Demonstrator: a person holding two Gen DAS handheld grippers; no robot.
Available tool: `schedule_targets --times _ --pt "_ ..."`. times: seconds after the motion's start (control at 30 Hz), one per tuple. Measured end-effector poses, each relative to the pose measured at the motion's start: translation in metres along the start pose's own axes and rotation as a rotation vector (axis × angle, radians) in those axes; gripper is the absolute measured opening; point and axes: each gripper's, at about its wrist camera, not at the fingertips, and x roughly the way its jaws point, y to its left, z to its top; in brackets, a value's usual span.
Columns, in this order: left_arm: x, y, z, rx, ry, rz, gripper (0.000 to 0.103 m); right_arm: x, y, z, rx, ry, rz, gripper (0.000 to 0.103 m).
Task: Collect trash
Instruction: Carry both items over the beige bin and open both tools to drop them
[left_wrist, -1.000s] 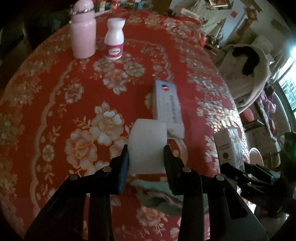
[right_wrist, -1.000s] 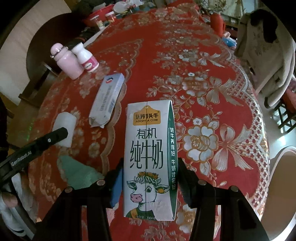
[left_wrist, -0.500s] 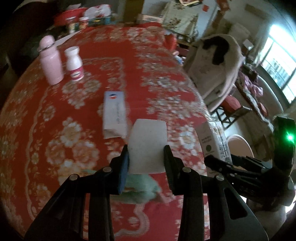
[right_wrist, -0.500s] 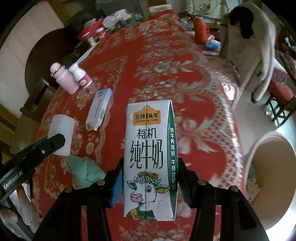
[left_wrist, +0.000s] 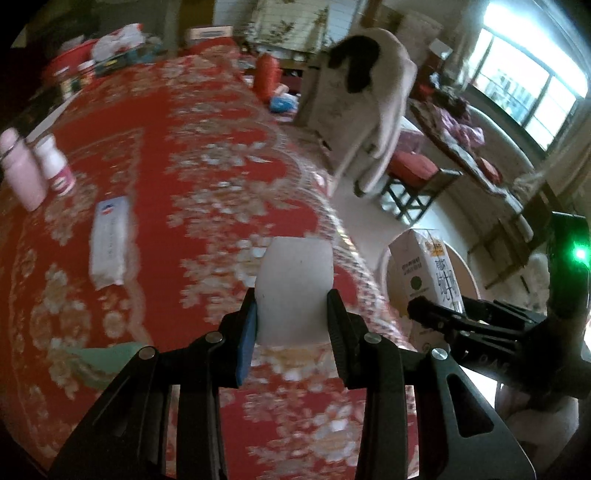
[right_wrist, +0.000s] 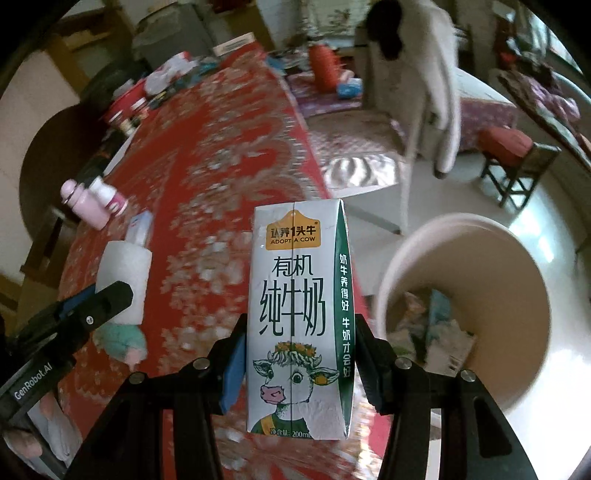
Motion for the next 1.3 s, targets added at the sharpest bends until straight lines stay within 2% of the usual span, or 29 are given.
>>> schedule_targets --times 0.3,0.57,0.87,1.3 --pt "0.031 -0.061 0.004 0.091 0.044 -0.068 0.033 -0.018 -0.066 -0.016 0.114 -0.010 -0.063 0.051" --pt "0.064 -0.104 0.002 0.120 0.102 -0.128 0.033 -0.021 -0.116 -0.028 0.196 0.010 -0.102 0.051" --pt "0.096 -0.135 0.002 0.131 0.155 -0.149 0.033 -0.016 -0.154 -0.031 0.256 0.031 -0.120 0.051" --pt "0.127 -0.155 -0.001 0.100 0.206 -0.160 0.034 -0.001 -0.189 -0.031 0.290 0.081 -0.129 0.051"
